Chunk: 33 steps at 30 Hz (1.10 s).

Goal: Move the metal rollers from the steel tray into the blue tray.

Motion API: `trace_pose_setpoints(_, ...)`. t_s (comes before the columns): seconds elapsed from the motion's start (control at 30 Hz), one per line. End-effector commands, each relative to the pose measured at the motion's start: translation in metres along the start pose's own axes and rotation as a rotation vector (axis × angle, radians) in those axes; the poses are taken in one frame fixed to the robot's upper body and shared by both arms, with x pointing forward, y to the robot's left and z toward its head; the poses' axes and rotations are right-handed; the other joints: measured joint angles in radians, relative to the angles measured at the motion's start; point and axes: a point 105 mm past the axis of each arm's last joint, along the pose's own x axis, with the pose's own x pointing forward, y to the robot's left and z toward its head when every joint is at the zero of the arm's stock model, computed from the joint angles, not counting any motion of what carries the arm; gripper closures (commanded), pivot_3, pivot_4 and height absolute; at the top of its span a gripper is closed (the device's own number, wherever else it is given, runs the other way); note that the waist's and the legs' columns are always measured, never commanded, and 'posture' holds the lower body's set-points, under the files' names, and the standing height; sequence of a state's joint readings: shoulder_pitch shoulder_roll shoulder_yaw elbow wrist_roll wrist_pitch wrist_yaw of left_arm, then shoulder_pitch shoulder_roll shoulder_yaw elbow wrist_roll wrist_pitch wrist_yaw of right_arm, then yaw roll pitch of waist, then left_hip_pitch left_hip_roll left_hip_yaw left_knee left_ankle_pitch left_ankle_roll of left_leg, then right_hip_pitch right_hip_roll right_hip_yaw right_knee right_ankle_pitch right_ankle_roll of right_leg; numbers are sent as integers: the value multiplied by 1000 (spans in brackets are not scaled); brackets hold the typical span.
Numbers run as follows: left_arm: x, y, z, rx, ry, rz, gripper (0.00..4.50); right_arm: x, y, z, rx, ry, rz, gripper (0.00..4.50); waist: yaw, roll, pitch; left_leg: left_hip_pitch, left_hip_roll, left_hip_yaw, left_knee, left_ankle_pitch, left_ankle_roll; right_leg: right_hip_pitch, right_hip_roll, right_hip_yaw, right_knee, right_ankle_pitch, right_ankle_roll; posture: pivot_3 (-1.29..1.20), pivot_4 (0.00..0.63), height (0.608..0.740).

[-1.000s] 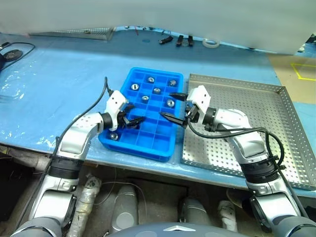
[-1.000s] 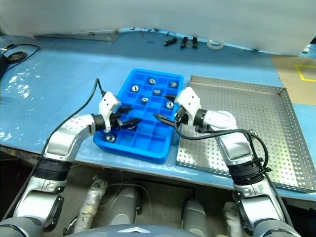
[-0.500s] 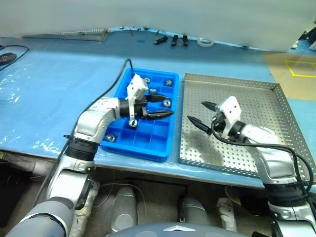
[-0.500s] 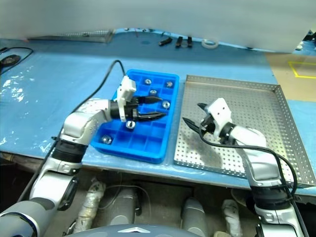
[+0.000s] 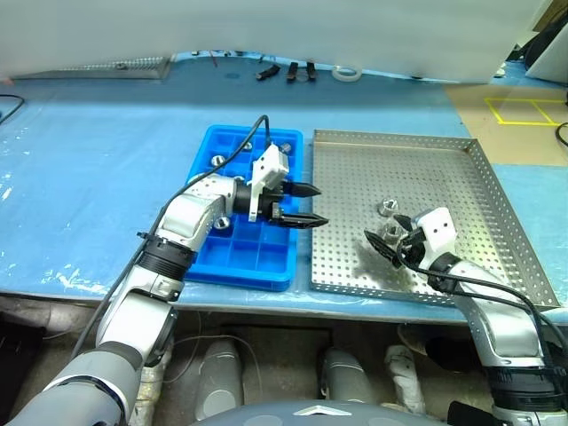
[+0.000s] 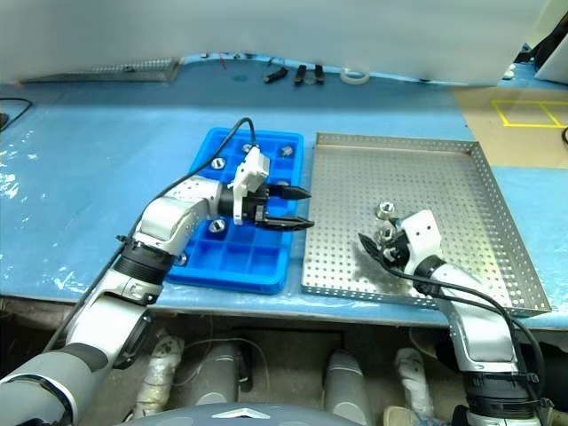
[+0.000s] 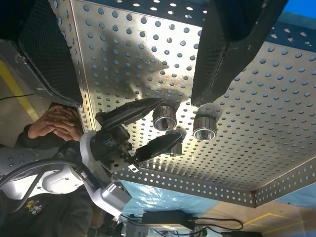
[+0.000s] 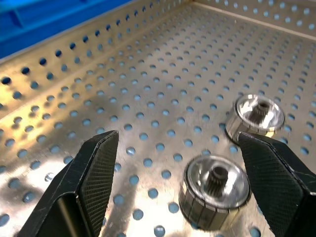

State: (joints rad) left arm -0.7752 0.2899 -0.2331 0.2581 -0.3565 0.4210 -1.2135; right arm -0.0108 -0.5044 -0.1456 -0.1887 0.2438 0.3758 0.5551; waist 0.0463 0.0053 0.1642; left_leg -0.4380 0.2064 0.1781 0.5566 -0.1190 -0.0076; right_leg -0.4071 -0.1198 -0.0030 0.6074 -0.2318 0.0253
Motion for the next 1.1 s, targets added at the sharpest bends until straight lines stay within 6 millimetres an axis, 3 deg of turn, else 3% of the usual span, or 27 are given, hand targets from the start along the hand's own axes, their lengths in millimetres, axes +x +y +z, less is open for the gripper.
trace_pose_setpoints(0.03,3,-2,11,59,-8,-16,811,-2,-9,-4,25,-12,-45,405,-1,0,0,0,0,0,0,0,0,0,0,0,0,0,0,-184,150,740)
trace_pose_setpoints(0.33,2,-2,9,57,1,-6,811,-1,-16,-13,67,3,-81,405,-1,0,0,0,0,0,1,-1,1,1,0,0,0,0,0,-177,150,740)
trace_pose_setpoints(0.47,1,1,11,51,-16,12,14,0,-14,-13,60,2,-76,405,-1,0,0,0,0,0,1,-1,1,1,0,0,0,0,0,-175,150,740)
trace_pose_setpoints(0.63,0,4,10,63,-2,35,14,3,-9,-11,60,-7,-60,405,-1,0,0,0,0,0,1,-1,1,1,0,0,0,0,0,-173,150,740)
trace_pose_setpoints(0.73,1,5,14,62,-10,42,0,4,-7,-11,61,-14,-54,1034,-1,0,0,0,0,0,1,-1,2,1,0,0,0,0,0,-169,150,740)
trace_pose_setpoints(0.9,-1,4,13,69,-3,41,0,6,-6,-10,58,-20,-42,2751,-1,0,0,0,0,0,1,-1,2,1,0,0,0,0,0,-162,150,740)
trace_pose_setpoints(1.1,-2,3,11,70,4,45,0,8,-4,-9,51,-25,-22,2857,0,0,0,0,0,0,1,-1,2,1,0,0,0,0,0,-151,150,740)
